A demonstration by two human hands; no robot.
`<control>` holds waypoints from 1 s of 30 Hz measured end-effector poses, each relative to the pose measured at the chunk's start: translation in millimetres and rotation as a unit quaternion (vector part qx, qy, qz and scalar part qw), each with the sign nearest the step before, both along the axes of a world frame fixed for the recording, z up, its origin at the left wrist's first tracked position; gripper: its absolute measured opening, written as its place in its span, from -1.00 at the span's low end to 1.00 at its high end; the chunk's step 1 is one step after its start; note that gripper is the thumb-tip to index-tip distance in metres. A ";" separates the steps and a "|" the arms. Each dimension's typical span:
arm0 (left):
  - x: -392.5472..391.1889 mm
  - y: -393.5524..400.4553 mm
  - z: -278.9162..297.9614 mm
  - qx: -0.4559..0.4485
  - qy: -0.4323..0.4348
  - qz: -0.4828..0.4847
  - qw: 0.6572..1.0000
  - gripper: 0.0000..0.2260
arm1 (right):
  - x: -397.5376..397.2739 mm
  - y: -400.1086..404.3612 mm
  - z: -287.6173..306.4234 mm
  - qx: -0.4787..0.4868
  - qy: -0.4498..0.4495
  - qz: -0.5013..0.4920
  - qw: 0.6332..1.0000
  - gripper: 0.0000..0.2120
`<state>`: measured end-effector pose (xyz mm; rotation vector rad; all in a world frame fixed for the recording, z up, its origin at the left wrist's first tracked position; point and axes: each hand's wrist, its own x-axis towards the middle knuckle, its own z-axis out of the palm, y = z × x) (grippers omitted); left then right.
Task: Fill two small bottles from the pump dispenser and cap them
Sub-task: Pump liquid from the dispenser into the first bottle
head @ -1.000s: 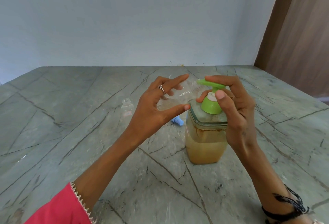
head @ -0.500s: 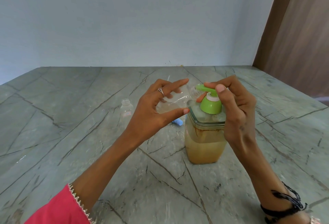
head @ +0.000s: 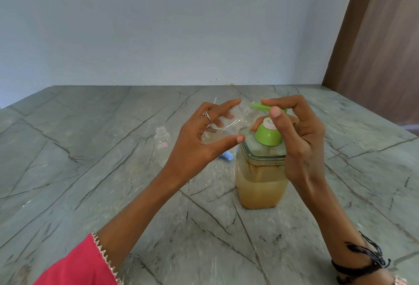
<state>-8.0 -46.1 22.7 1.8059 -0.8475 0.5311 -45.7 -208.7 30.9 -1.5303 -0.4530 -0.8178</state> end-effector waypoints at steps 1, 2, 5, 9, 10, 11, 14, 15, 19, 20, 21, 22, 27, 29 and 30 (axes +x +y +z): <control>-0.2 -0.2 -0.4 0.000 0.002 -0.002 1.000 -0.54 | -0.1 0.4 0.4 0.004 0.003 -0.002 1.000 -0.86; -0.3 0.0 -1.0 0.000 0.003 -0.003 1.000 -0.54 | -0.4 0.7 0.6 0.007 0.007 -0.005 1.000 -0.88; -0.7 1.2 -2.4 0.004 0.003 -0.005 1.000 -0.53 | -1.8 1.3 1.6 0.003 0.013 -0.023 1.000 -0.85; -1.0 2.2 -2.5 0.011 0.000 -0.005 1.000 -0.53 | -2.1 1.7 1.7 0.001 0.018 -0.028 0.999 -0.82; -1.2 1.8 -2.1 0.010 0.002 -0.005 1.000 -0.53 | -1.9 1.1 1.4 -0.003 0.017 -0.027 0.999 -0.82; -1.3 1.2 -1.7 0.007 0.006 -0.006 1.000 -0.53 | -1.7 0.4 0.8 -0.006 0.015 -0.023 1.000 -0.83; -0.6 0.4 0.2 0.001 0.009 -0.004 1.000 -0.53 | -1.1 -2.2 -1.7 -0.012 0.004 -0.002 1.000 -0.81; -0.4 0.7 0.8 0.002 0.008 -0.004 1.000 -0.54 | -0.9 -3.0 -2.8 -0.019 0.001 0.000 1.000 -0.80; -0.6 1.5 1.9 0.004 0.008 0.001 1.000 -0.53 | -0.7 -5.1 -6.0 -0.037 -0.001 0.021 0.999 -0.75; -0.6 1.6 1.8 0.003 0.009 0.001 1.000 -0.53 | -0.3 -5.6 -6.5 -0.037 -0.001 0.033 0.999 -0.74; -0.4 1.5 1.6 0.003 0.009 0.002 1.000 -0.53 | -0.1 -6.2 -6.8 -0.037 -0.001 0.046 0.998 -0.73; -0.3 1.5 1.4 0.003 0.010 0.002 1.000 -0.54 | 0.2 -7.0 -7.2 -0.040 0.000 0.055 0.998 -0.71; -0.1 0.9 1.5 0.002 0.012 0.003 1.000 -0.56 | -2.1 -14.2 -11.4 -0.110 0.008 0.071 0.991 -0.52; 0.1 0.5 1.5 -0.001 0.012 0.001 1.000 -0.56 | -1.9 -15.4 -13.5 -0.126 0.005 0.060 0.990 -0.50; 0.1 0.3 1.4 -0.002 0.013 0.000 1.000 -0.56 | -1.4 -15.0 -14.0 -0.122 0.003 0.052 0.991 -0.51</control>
